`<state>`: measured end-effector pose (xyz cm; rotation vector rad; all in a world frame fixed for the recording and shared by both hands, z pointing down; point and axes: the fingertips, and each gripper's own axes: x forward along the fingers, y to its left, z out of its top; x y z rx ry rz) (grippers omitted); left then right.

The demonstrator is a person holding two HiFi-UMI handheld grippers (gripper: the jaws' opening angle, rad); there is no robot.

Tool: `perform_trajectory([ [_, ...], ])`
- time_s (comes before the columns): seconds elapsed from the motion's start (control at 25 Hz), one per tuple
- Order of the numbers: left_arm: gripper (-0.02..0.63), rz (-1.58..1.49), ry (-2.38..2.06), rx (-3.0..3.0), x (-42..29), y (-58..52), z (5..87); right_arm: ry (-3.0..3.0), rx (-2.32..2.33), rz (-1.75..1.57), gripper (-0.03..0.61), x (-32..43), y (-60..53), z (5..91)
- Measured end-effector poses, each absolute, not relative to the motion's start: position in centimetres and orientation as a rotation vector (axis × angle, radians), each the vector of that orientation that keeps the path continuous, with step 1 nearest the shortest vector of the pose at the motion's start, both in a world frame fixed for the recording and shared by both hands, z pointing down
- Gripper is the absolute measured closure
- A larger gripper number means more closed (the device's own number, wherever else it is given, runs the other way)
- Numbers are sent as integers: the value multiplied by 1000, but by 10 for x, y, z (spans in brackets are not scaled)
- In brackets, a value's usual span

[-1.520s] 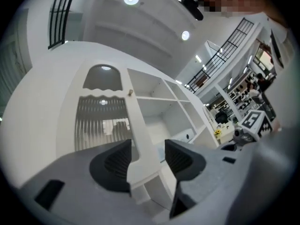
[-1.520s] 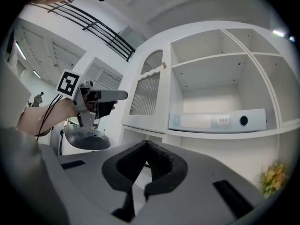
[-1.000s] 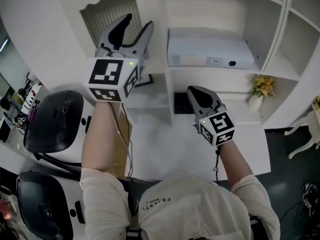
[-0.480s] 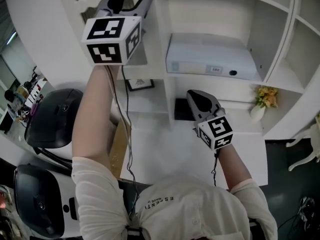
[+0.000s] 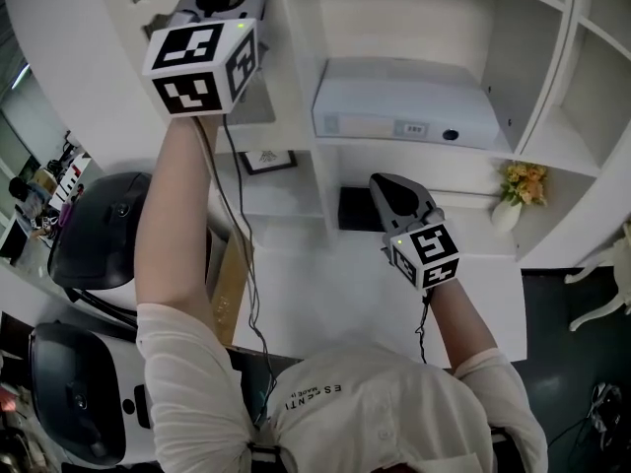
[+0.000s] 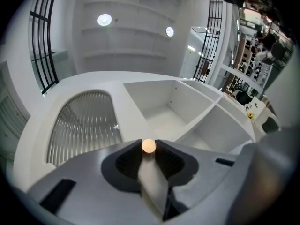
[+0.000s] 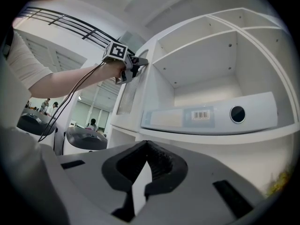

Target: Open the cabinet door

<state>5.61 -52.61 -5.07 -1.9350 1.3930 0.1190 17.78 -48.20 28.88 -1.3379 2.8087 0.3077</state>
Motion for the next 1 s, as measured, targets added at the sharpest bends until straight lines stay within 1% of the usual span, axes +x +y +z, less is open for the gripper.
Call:
perform_trajectory([
  [0.16,528,93,1378,-1964,56,-525,-51,2810,-1333,308,565,175,-477,286],
  [0.4,529,142,1336,-2020,52,-512,-51,2813,-1347,338,565,166,-470,279],
  [0.76,531,196,1206,-2106,40,-465,-51,2809,-1395,334,565,149,-447,279],
  [1.0,531,180,1114,-2140,26,-432,-50,2779,-1367,377,565,125,-429,271],
])
